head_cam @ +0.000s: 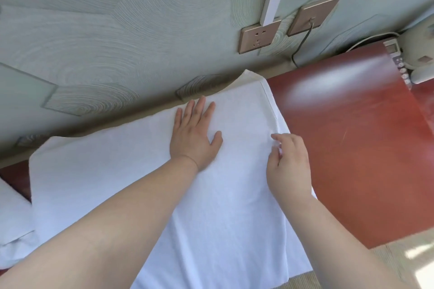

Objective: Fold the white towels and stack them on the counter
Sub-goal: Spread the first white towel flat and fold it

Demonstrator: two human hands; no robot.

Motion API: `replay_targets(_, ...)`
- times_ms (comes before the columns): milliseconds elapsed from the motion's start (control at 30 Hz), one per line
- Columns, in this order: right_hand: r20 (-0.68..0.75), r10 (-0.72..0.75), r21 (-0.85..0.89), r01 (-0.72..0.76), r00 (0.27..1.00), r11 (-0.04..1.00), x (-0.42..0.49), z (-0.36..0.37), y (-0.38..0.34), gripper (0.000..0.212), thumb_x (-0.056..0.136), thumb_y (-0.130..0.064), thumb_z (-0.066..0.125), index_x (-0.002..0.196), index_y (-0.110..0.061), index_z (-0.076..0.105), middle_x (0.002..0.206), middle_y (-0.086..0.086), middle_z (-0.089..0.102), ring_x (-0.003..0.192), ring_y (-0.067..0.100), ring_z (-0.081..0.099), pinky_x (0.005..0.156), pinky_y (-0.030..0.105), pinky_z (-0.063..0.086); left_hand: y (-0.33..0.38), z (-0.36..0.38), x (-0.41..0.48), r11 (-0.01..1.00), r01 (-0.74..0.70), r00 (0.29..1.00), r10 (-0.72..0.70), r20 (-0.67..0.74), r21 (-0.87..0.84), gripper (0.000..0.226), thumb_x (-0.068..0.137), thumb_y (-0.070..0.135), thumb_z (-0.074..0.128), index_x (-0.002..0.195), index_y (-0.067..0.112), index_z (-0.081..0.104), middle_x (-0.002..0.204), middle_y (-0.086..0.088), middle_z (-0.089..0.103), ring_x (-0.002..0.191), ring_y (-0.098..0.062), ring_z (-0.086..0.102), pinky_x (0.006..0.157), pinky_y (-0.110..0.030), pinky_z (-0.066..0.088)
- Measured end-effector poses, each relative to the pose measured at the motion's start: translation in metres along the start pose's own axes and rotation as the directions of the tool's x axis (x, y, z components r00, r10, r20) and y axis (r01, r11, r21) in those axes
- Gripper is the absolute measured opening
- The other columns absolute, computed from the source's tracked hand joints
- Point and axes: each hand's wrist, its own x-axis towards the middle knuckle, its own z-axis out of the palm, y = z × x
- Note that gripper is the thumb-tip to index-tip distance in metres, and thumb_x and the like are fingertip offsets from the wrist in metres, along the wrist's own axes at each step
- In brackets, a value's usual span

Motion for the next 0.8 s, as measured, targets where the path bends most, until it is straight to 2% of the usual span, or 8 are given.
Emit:
replay_targets(100, 0.008, 0.101, 0.06, -0.102, 0.995, 0.993, -0.038, -0.005, 0.008, 0.035, 0.099, -0.009, 0.05, 0.132, -0.018, 0.057, 0.125, -0.009, 0.049, 0.101, 0.007, 0.057, 0.087, 0.03, 0.05, -0.001, 0.0, 0.001, 1.0, 0.002, 1.0, -0.002, -0.004, 0.004, 0.077, 0.091, 0.056, 0.034, 0.162, 0.031, 0.019, 0.172, 0.005, 0.009, 0.158, -0.02, 0.006, 0.128, -0.044, -0.001)
replay_targets(200, 0.099, 0.266, 0.097, -0.275, 0.959, 0.957, -0.065, -0.017, 0.02, 0.033, 0.102, -0.019, 0.048, 0.133, -0.027, 0.053, 0.108, -0.019, 0.059, 0.082, 0.0, 0.06, 0.07, 0.024, 0.048, -0.002, 0.001, 0.001, 1.0, 0.003, 1.0, -0.003, -0.012, 0.019, 0.076, 0.091, 0.057, 0.031, 0.162, 0.031, 0.018, 0.172, 0.005, 0.008, 0.158, -0.019, 0.005, 0.128, -0.044, 0.0)
replay_targets(267, 0.194, 0.352, 0.074, -0.371, 0.916, 0.926, -0.081, -0.026, 0.03, 0.028, 0.102, -0.023, 0.043, 0.119, -0.035, 0.061, 0.082, -0.014, 0.068, 0.066, 0.006, 0.062, 0.06, 0.032, 0.052, -0.001, 0.002, 0.001, 0.999, -0.006, 1.0, 0.007, -0.003, 0.043, 0.076, 0.092, 0.057, 0.028, 0.162, 0.031, 0.017, 0.172, 0.004, 0.006, 0.158, -0.019, 0.003, 0.128, -0.044, 0.0)
replay_targets(367, 0.337, 0.409, 0.016, -0.439, 0.848, 0.898, -0.105, -0.037, 0.039, 0.032, 0.1, -0.024, 0.039, 0.094, -0.04, 0.066, 0.073, -0.017, 0.071, 0.062, 0.009, 0.065, 0.065, 0.038, 0.058, 0.002, -0.003, 0.0, 0.997, -0.005, 1.0, 0.004, 0.02, 0.079, 0.072, 0.095, 0.055, 0.025, 0.163, 0.033, 0.015, 0.173, 0.0, 0.002, 0.158, -0.023, 0.001, 0.128, -0.047, -0.001)
replay_targets(433, 0.387, 0.42, 0.017, -0.462, 0.821, 0.887, -0.121, -0.04, 0.042, 0.034, 0.1, -0.022, 0.039, 0.09, -0.04, 0.066, 0.07, -0.012, 0.071, 0.063, 0.015, 0.067, 0.068, 0.041, 0.06, 0.011, -0.01, -0.01, 0.991, -0.038, 0.999, 0.036, 0.018, 0.127, 0.065, 0.1, 0.05, 0.025, 0.162, 0.033, 0.018, 0.172, -0.005, 0.001, 0.158, -0.029, 0.001, 0.127, -0.052, -0.001)
replay_targets(500, 0.414, 0.42, 0.024, -0.47, 0.808, 0.882, -0.129, -0.043, 0.044, 0.034, 0.1, -0.021, 0.039, 0.088, -0.039, 0.065, 0.066, -0.007, 0.072, 0.063, 0.02, 0.068, 0.07, 0.043, 0.061, 0.031, -0.014, -0.03, 0.977, -0.161, 0.987, 0.16, 0.015, 0.143, 0.062, 0.101, 0.046, 0.021, 0.161, 0.032, 0.024, 0.172, -0.006, 0.005, 0.158, -0.029, 0.004, 0.127, -0.053, -0.001)
replay_targets(633, 0.472, 0.382, 0.124, -0.489, 0.795, 0.864, -0.128, -0.044, 0.042, 0.036, 0.1, -0.021, 0.041, 0.082, -0.032, 0.071, 0.06, 0.0, 0.069, 0.058, 0.019, 0.065, 0.068, 0.04, 0.062, 0.073, 0.006, -0.108, 0.909, -0.408, 0.901, 0.386, 0.2, 0.084, 0.066, 0.099, 0.043, 0.014, 0.164, 0.027, 0.017, 0.173, -0.001, 0.0, 0.159, -0.025, 0.0, 0.127, -0.044, -0.009)
replay_targets(800, 0.654, 0.259, 0.43, -0.631, 0.711, 0.646, -0.127, -0.04, 0.028, 0.033, 0.098, -0.013, 0.047, 0.098, -0.027, 0.077, 0.066, 0.003, 0.061, 0.052, 0.015, 0.049, 0.049, 0.025, 0.045, 0.075, 0.026, -0.137, 0.948, -0.29, 0.946, 0.264, 0.187, 0.133, 0.073, 0.098, 0.053, 0.014, 0.164, 0.029, -0.005, 0.171, 0.006, -0.012, 0.158, -0.019, -0.012, 0.127, -0.046, -0.008)
